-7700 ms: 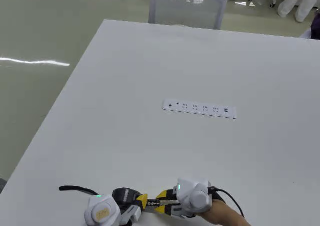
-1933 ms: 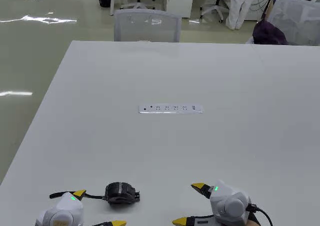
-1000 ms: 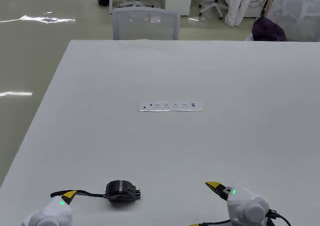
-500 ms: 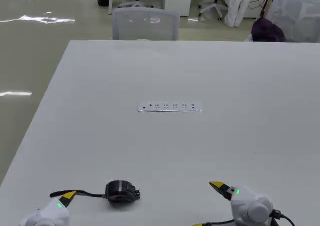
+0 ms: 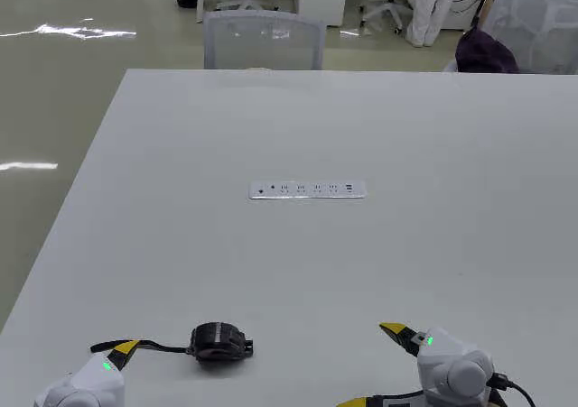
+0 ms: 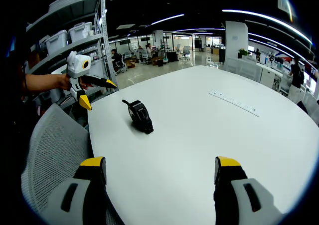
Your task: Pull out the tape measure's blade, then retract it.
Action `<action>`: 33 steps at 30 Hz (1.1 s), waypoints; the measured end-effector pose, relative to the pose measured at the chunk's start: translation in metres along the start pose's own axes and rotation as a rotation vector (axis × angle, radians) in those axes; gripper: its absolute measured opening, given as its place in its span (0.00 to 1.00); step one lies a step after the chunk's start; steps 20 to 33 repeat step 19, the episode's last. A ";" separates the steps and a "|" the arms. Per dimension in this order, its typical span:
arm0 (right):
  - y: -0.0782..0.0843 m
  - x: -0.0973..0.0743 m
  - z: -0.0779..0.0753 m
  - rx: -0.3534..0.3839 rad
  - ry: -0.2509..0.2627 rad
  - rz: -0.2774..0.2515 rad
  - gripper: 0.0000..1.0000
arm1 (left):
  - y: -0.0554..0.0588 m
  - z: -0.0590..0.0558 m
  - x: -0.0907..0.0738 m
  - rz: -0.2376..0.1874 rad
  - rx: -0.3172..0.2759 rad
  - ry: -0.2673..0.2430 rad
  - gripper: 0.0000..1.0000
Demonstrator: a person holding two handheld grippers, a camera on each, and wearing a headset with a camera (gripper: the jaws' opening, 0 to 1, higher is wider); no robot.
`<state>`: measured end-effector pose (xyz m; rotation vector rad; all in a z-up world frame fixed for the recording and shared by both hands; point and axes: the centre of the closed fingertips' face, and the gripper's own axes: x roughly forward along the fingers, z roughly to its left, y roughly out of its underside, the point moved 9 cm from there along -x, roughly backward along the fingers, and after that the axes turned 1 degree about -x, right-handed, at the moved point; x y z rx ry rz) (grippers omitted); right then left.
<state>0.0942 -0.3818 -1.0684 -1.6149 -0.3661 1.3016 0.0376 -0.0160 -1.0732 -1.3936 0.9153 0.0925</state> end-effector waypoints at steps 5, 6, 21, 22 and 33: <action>0.000 0.000 0.000 -0.003 0.001 0.001 0.91 | -0.001 -0.002 -0.001 -0.006 0.004 0.006 0.99; -0.001 -0.001 0.000 -0.002 0.001 0.002 0.91 | -0.002 -0.002 -0.001 -0.009 0.003 0.006 0.99; 0.002 -0.002 -0.001 0.000 0.003 0.007 0.91 | -0.004 -0.004 -0.001 -0.020 0.013 0.014 0.99; 0.002 -0.002 -0.001 0.000 0.003 0.007 0.91 | -0.004 -0.004 -0.001 -0.020 0.013 0.014 0.99; 0.002 -0.002 -0.001 0.000 0.003 0.007 0.91 | -0.004 -0.004 -0.001 -0.020 0.013 0.014 0.99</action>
